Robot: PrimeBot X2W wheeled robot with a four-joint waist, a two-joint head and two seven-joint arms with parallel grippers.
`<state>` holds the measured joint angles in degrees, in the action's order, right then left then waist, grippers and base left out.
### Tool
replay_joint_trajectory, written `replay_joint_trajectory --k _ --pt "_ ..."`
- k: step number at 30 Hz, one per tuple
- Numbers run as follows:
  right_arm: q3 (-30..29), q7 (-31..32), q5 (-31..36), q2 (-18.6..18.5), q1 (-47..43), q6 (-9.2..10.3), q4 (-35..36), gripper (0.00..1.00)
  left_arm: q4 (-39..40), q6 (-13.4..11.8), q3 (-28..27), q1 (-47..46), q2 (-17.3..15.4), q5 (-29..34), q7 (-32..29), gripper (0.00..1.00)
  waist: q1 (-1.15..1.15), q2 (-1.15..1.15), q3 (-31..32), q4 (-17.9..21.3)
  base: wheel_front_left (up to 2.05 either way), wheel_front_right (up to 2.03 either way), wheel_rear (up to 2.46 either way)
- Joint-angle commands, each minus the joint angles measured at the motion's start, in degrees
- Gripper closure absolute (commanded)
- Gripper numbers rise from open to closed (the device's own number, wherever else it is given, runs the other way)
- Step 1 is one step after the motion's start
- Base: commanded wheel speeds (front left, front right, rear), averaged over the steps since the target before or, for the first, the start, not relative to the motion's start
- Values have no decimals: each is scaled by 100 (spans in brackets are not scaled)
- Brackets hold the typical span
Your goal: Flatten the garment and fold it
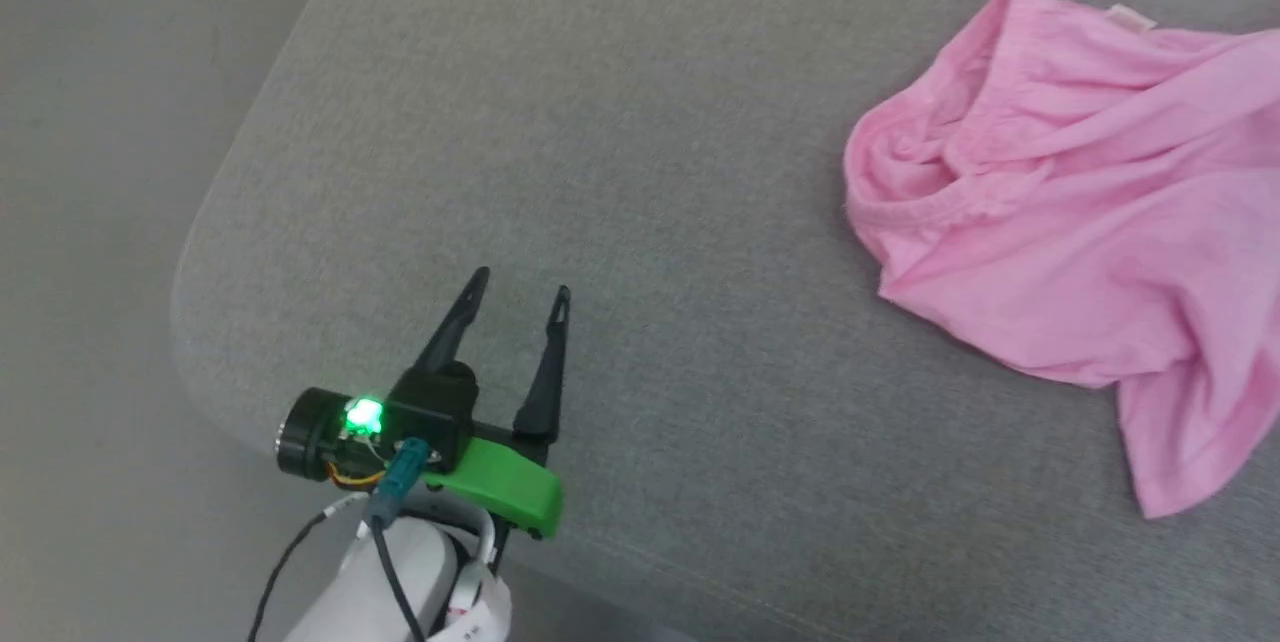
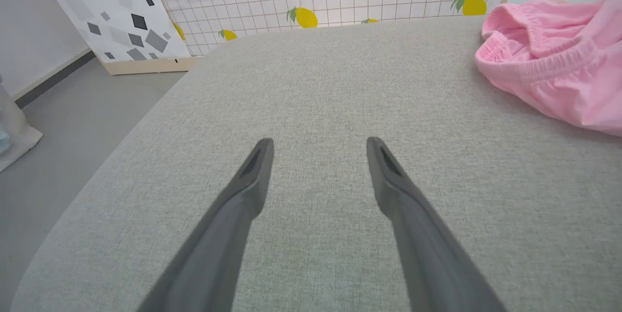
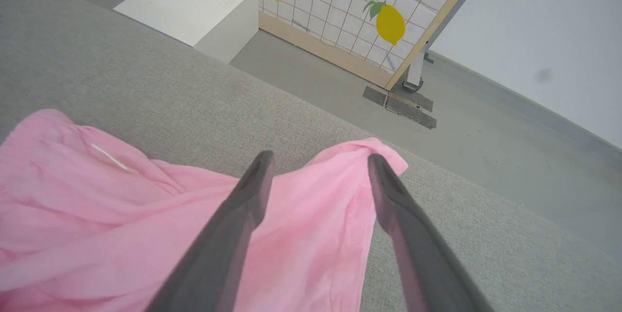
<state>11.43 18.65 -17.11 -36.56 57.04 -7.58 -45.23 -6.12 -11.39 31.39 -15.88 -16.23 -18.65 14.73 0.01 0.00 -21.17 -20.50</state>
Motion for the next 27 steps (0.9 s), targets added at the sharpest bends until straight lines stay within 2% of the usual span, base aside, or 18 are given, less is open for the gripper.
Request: replay_joint_trajectory --k 1,7,10,14,21,27 --pt "84 -187 -142 20 -97 9 56 0 22 23 -43 -95 -58 27 25 0 -1 0 439 385 0 0 0" --pt "692 -1002 -750 116 -418 9 473 0 111 20 -169 -56 -204 -110 -89 0 -1 0 982 796 0 0 0" --pt "1055 -1512 -1026 95 -690 9 924 0 181 8 -236 -13 -279 -190 -165 0 -1 0 1203 990 0 0 0" --pt "1222 -2062 -1329 58 -1128 9 1399 0 258 -4 -347 81 -370 -346 -275 0 -1 0 1425 1243 0 0 0" --pt "899 -2665 -1330 378 -2195 9 2052 0 381 -1 -401 280 -540 -484 -443 0 -1 0 1652 1651 0 0 0" --pt "-159 -3003 -803 1089 -3361 9 2883 0 399 9 -375 483 -618 -649 -711 0 -1 0 1702 1973 0 0 0"
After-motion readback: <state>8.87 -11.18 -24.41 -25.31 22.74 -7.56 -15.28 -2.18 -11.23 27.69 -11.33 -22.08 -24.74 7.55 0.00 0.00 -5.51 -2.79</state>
